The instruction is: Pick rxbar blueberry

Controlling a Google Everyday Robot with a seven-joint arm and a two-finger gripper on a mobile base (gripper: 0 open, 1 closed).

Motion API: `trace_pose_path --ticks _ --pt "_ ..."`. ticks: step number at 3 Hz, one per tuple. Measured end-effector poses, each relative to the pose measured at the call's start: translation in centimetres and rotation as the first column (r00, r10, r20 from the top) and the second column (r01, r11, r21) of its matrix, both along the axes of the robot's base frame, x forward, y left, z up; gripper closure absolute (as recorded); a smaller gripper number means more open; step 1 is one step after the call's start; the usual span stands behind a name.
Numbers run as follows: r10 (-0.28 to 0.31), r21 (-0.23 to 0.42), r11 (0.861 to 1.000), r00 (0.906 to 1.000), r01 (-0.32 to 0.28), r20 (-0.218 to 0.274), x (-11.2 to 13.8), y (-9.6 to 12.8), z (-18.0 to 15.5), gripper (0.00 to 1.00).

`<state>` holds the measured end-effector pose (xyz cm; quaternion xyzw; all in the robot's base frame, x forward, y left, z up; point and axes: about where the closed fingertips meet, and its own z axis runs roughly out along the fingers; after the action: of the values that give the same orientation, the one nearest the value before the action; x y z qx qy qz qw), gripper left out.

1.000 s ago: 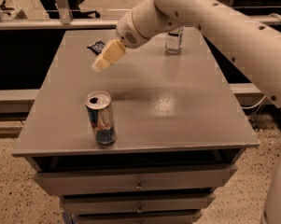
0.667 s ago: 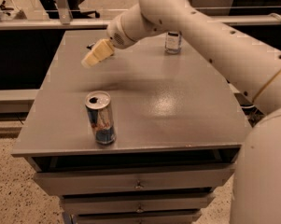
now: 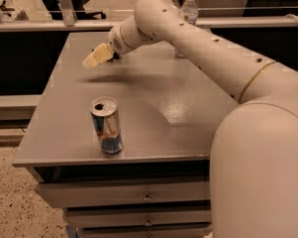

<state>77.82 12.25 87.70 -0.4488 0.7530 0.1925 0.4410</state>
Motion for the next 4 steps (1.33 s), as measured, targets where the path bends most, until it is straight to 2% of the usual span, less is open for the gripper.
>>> trace_pose_path --ticks 2,4 --pt "-0.081 0.012 0.997 0.9965 0.081 -0.024 3.0 -0.3 -2.4 0.03" --pt "-0.134 0.009 0.991 0.9903 0.134 -0.036 4.2 -1.2 -3.7 0.51"
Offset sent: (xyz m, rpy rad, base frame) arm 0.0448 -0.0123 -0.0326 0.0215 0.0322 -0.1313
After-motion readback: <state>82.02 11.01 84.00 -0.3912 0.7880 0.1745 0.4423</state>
